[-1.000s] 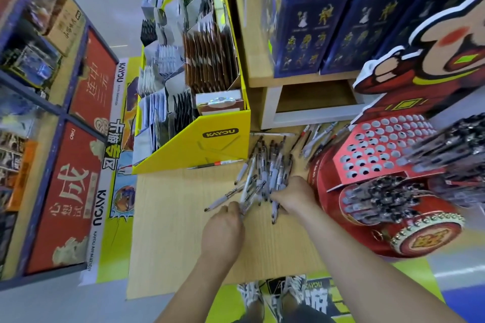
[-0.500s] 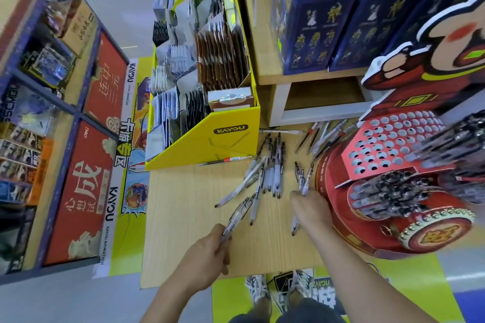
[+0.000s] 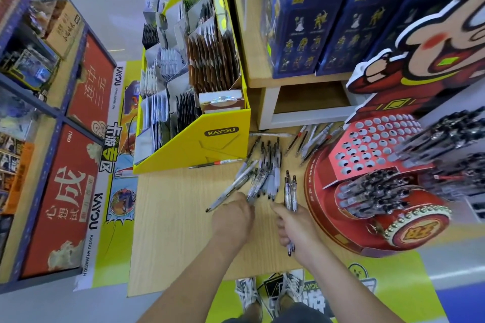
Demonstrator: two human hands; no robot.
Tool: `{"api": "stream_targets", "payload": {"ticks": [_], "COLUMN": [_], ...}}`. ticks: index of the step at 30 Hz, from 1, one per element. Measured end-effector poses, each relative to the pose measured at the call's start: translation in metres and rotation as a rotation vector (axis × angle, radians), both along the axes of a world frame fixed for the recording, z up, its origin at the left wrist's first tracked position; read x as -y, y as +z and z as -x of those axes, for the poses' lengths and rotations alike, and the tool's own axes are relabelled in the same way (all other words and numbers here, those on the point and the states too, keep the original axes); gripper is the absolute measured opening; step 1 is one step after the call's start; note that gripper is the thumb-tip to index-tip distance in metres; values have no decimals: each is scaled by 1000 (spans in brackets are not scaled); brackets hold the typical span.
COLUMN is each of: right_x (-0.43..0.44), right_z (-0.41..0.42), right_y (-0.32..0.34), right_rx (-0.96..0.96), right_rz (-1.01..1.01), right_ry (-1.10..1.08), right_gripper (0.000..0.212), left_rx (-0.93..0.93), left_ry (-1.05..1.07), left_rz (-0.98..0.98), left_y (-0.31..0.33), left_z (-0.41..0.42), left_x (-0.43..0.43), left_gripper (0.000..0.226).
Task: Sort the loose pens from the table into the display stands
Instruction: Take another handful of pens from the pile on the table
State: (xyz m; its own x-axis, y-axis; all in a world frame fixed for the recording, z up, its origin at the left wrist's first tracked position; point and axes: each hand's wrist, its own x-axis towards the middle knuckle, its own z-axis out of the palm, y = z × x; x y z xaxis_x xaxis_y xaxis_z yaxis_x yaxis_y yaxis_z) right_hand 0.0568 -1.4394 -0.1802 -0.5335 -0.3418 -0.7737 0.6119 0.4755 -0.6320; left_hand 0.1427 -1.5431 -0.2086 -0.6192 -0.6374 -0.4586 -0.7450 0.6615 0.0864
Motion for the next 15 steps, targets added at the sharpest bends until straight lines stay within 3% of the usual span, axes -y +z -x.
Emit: {"api": "stream_targets", "payload": {"ticks": [4, 10, 13, 15], "right_x": [-2, 10, 11, 9], "right_z": [-7, -15, -9, -1], "right_y": [3, 12, 8, 6], "right_rx": [57, 72, 9, -13], "right_rz": [64, 82, 45, 8], "right_ry": [-12, 58, 81, 54], "right_gripper": [39, 36, 14, 15], "left_rx": [-99, -220, -242, -338], "left_ry": [-3, -184, -210, -119], "left_rz": [-88, -138, -469, -655], "left_y": [6, 33, 50, 57], "left_z": [-14, -31, -31, -26], "left_x": [2, -28, -6, 21], "left_gripper": [29, 35, 35, 39]}}
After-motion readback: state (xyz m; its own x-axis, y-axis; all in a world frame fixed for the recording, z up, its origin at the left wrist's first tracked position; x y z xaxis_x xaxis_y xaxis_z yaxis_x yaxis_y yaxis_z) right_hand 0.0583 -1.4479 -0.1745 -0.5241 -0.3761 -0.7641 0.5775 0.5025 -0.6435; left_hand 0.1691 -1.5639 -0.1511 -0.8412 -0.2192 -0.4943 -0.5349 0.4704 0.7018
